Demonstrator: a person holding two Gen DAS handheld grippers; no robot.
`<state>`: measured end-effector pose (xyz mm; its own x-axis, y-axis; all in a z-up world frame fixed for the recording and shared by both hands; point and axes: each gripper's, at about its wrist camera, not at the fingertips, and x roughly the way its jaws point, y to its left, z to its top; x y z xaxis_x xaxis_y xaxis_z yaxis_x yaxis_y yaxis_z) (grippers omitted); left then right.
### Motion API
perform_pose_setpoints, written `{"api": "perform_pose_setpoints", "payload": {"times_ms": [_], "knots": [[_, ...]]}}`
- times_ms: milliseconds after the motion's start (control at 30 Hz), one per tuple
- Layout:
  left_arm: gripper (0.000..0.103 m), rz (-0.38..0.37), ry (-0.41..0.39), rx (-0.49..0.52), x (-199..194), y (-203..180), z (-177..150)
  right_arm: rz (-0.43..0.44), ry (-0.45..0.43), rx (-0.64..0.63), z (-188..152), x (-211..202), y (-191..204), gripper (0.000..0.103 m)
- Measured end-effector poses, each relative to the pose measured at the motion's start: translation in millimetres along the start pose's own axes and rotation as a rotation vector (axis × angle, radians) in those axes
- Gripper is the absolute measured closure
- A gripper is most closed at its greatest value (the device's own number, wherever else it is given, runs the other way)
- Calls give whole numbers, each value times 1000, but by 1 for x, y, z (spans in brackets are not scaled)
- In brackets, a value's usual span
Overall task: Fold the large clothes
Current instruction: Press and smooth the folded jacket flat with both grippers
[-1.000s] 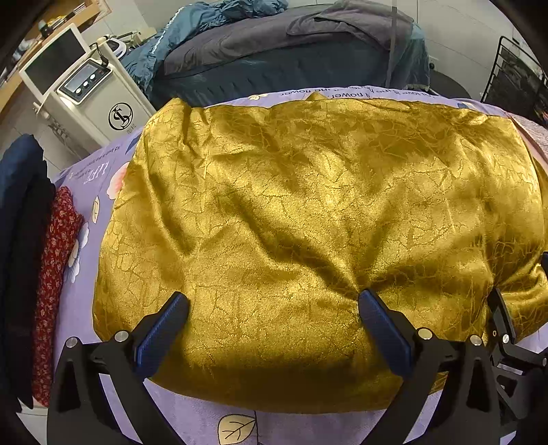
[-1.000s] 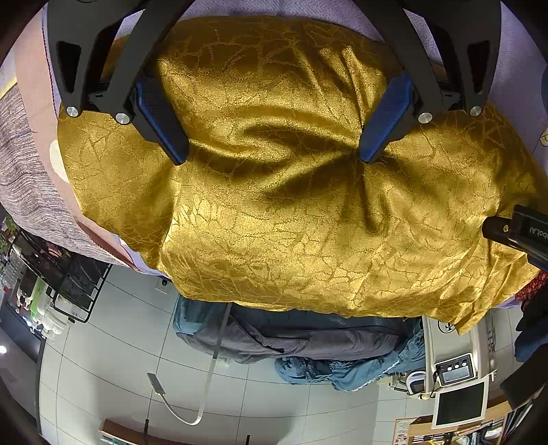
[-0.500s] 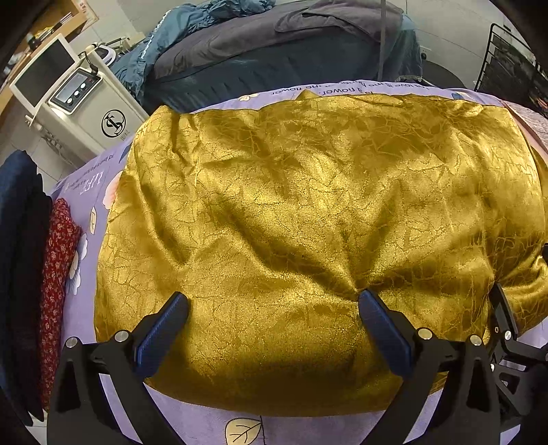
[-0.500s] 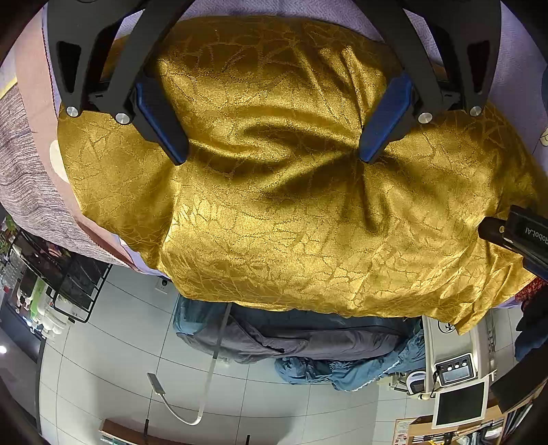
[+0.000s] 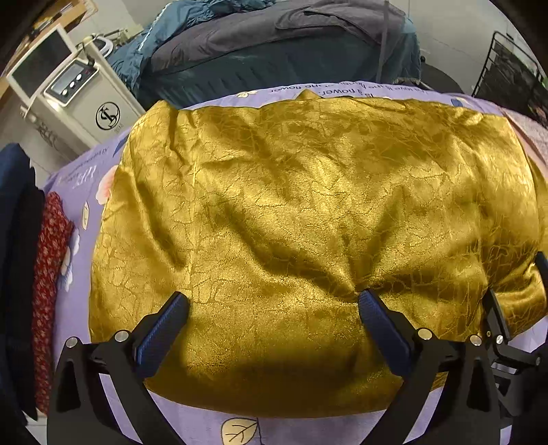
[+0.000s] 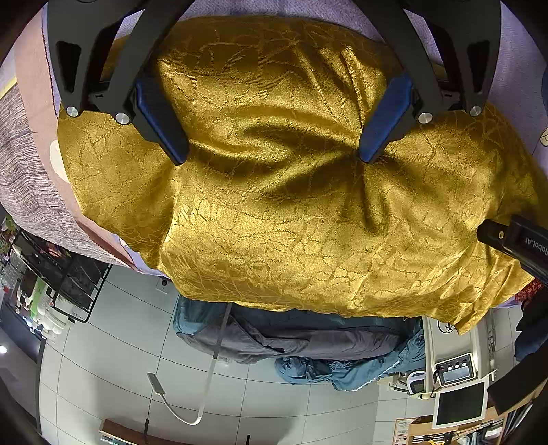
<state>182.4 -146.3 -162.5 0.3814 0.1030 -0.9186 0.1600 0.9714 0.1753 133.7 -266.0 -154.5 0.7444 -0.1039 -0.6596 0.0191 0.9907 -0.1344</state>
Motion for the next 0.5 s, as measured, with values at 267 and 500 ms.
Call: {"api": "perform_pose_setpoints", "payload": {"times_ms": [267,500], "knots": [[6,-58,-19,-27,-19,19,-9,-5,-5,3,0,1,-1,5],[6,-51,-39,-92,-40,71,-18,-24,-8,-8,-4,-8,7,5]]}}
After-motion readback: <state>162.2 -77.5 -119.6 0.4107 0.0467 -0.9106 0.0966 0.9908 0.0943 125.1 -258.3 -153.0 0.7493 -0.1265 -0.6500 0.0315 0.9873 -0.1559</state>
